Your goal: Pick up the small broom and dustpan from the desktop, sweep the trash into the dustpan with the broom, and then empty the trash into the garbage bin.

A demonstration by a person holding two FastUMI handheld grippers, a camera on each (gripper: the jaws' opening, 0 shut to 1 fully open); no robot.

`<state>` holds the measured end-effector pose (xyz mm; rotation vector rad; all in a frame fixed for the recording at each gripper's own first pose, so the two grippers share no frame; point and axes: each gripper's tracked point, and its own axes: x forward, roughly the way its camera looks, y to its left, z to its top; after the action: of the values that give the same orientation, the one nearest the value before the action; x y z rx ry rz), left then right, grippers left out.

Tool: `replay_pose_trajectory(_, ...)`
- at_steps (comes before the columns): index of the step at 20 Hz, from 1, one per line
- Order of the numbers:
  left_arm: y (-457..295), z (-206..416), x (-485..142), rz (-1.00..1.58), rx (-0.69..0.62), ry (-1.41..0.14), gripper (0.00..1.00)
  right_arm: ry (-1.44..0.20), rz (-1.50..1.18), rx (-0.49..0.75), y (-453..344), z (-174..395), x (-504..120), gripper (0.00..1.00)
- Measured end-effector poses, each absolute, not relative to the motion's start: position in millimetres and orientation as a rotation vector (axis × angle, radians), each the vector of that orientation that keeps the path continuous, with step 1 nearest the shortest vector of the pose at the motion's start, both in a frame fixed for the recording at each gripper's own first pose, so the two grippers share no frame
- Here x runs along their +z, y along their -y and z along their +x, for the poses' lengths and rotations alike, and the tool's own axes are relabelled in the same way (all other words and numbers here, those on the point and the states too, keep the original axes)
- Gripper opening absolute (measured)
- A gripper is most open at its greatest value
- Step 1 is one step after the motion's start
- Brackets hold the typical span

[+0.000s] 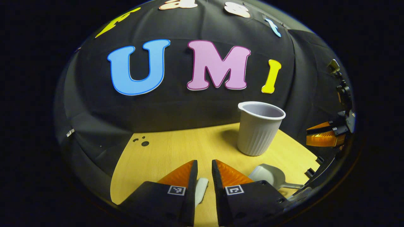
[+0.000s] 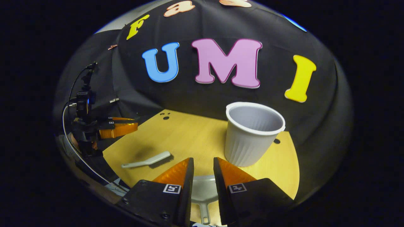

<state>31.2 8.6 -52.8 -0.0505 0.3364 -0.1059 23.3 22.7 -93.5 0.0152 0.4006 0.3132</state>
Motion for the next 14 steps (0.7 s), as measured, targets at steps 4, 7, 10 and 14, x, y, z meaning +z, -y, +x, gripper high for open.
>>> replay_pose_trajectory(4, -9.6, 18.1, -38.9, -0.071, -0.118, -0.311, 0.31, -0.327, 0.001, 0.316, -30.6, 6.4, -61.5, 0.40)
replay_pose_trajectory(7, -16.5, 16.7, -35.6, -0.071, -0.134, -0.297, 0.31, -0.320, 0.024, 0.309, -43.1, 8.1, -51.1, 0.40)
replay_pose_trajectory(10, -26.8, 16.7, -33.9, -0.054, -0.150, -0.296, 0.31, -0.311, 0.045, 0.267, -47.4, 15.8, -37.1, 0.40)
replay_pose_trajectory(14, -29.2, 18.8, -37.3, -0.049, -0.193, -0.292, 0.31, -0.304, 0.030, 0.199, -46.7, 19.6, -29.5, 0.39)
